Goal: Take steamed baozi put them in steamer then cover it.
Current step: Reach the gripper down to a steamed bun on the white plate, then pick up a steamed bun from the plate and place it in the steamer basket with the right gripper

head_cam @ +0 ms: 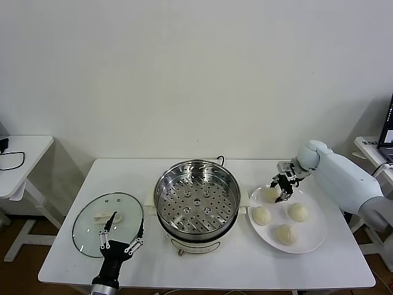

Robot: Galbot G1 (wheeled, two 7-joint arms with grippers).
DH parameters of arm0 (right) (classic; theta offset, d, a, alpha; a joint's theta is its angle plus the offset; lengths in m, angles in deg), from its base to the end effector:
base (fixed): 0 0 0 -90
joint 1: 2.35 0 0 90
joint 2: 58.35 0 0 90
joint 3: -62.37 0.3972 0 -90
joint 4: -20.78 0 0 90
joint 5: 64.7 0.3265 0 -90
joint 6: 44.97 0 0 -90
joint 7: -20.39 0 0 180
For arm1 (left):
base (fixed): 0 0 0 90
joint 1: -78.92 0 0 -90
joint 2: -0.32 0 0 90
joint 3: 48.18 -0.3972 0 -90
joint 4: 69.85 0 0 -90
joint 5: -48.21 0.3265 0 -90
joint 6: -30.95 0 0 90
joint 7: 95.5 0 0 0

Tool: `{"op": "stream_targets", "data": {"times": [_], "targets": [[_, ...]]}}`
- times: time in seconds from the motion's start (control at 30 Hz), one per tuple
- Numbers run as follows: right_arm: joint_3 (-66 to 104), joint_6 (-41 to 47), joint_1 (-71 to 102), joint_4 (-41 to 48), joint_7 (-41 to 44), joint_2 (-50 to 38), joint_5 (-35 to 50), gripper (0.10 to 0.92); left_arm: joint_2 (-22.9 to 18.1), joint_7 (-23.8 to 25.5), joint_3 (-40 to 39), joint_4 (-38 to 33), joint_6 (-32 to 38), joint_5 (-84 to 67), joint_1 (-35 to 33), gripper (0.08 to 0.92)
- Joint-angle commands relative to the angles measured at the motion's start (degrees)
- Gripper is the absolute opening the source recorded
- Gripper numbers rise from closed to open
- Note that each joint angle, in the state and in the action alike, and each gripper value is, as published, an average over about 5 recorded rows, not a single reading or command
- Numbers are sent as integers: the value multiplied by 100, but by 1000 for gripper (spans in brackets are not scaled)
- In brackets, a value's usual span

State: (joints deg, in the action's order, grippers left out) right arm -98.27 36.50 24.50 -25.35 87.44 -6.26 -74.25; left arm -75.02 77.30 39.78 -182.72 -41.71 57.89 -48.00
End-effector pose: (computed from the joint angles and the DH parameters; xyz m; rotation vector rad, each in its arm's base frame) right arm 0.5959 -0.2079 -0.2142 1.4157 -1.3628 1.4160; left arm 0.0816 0.0581 -0.3918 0.1657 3.0103 0.5099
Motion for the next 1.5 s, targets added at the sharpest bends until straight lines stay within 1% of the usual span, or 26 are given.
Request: {"op": "stream_targets", "data": {"times": [0.03,0.1,0.23,0.33,0.5,0.7,0.87,1.13,1.5], "targets": [[-262,-914,-983,-1066,229,-249,88,637,14,-3,-38,-29,-26,0,17,823],[-534,-1274,-1404,-1344,290,-231,266,638,15,-3,-54,-44,-31,1,14,823],[-1099,-1718,-2114,-1899,345,-70,653,644,11,-4,-67,-78,-38,2,-10,823],[-1350,-2081,-2504,-2242,335,156,775,645,10,-5,-65,-102,-39,2,-32,823],[-1535,-2590,-2802,-2669,319,608,719,645,15,-13,-46,-141,-41,0,-63,823],[-1660,-2826,-2734,-2993,407,1066,417,647,24,-22,-32,-136,-33,-4,-91,823],[-1686,-2879,-2333,-2821,464,1470,15,653,28,-26,-37,-157,-30,-9,-93,823],[-1478,-3018,-1600,-2160,502,1895,-723,653,38,-35,57,-190,-7,-46,-139,823],[-1297,-3102,-1219,-1667,474,2158,-1104,659,27,-44,91,-166,-7,-70,-117,823]]}}
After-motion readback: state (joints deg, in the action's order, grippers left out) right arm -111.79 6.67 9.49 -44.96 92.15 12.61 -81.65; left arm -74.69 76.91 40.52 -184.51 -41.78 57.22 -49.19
